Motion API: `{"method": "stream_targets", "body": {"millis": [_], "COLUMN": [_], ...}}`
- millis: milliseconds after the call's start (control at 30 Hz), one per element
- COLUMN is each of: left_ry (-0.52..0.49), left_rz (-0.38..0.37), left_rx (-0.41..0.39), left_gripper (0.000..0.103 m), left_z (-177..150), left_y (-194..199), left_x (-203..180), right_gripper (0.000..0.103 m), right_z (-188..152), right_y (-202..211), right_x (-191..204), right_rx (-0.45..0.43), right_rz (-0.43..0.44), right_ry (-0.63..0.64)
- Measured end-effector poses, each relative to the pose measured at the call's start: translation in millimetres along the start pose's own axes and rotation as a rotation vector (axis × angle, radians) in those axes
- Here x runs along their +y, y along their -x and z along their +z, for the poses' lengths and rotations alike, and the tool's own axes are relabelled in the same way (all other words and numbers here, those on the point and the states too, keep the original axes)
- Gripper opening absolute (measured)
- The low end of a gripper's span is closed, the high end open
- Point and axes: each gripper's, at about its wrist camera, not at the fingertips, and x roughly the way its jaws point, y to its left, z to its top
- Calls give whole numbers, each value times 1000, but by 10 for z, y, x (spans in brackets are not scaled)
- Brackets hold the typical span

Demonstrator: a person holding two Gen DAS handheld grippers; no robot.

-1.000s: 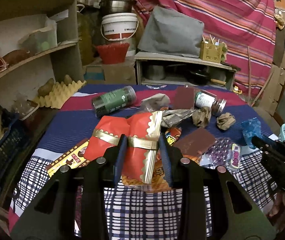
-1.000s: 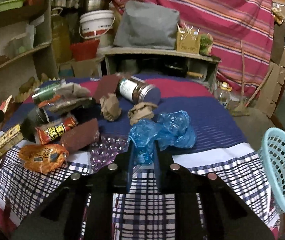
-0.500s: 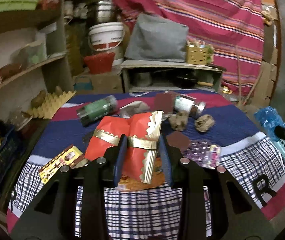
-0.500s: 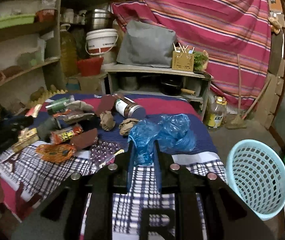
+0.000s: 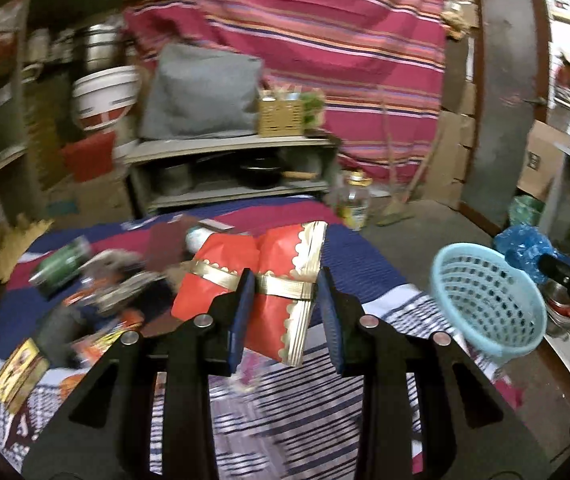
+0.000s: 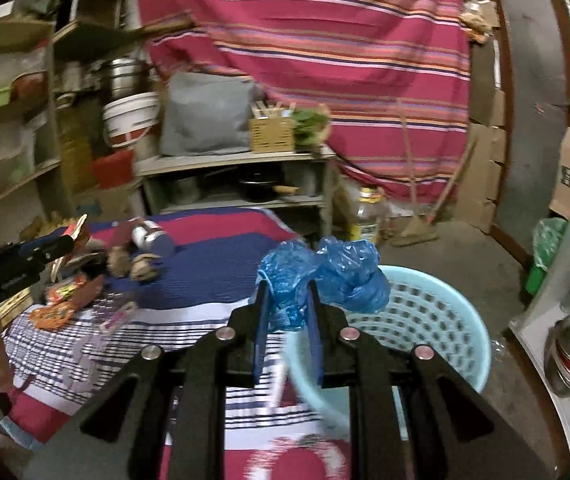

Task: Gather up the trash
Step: 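Carry the blue bag with the right tool and the red box with the left tool over the basket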

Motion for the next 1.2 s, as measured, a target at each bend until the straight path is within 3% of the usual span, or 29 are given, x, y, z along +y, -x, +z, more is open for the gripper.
{"method": "stream_targets", "body": {"millis": [400, 533, 600, 733, 867, 900, 933, 1033, 1200], "left_ry": [-141, -182, -207, -216, -143, -125, -112, -129, -168], "left_rz": [-163, -227, -235, -208, -193, -191, -185, -151, -168], "left_rx": [29, 53, 60, 67, 113, 122, 134, 139, 180], "left_gripper": [26, 4, 2, 3, 4, 6, 14, 53, 74], "left_z": [35, 6, -14, 0, 37, 35, 25, -92, -368], "left_y": [-523, -707, -803, -880, -981, -1002, -1014, -979, -919], "left_x": [-1319, -1705, -1832, -1764, -1481, -1422, -1365, -1288, -1324], "right_gripper": [18, 18, 18, 18, 18, 18, 18, 18, 18], "right_z": [-165, -226, -265, -343, -436, -456, -479, -523, -602], "right_y": [-294, -391, -425, -455, -519, -525, -528, -511, -471], "right_x": [-828, -1042, -1131, -1242, -1288, -1301, -1300, -1289, -1281], "right_rx": [55, 73, 79, 89, 104, 104, 105, 108, 122], "right_rz": [-89, -105, -109, -115, -122, -118, -115, -114, -115], "right_ry": [-32, -58, -79, -103, -98, -104, -111, -105, -105]}}
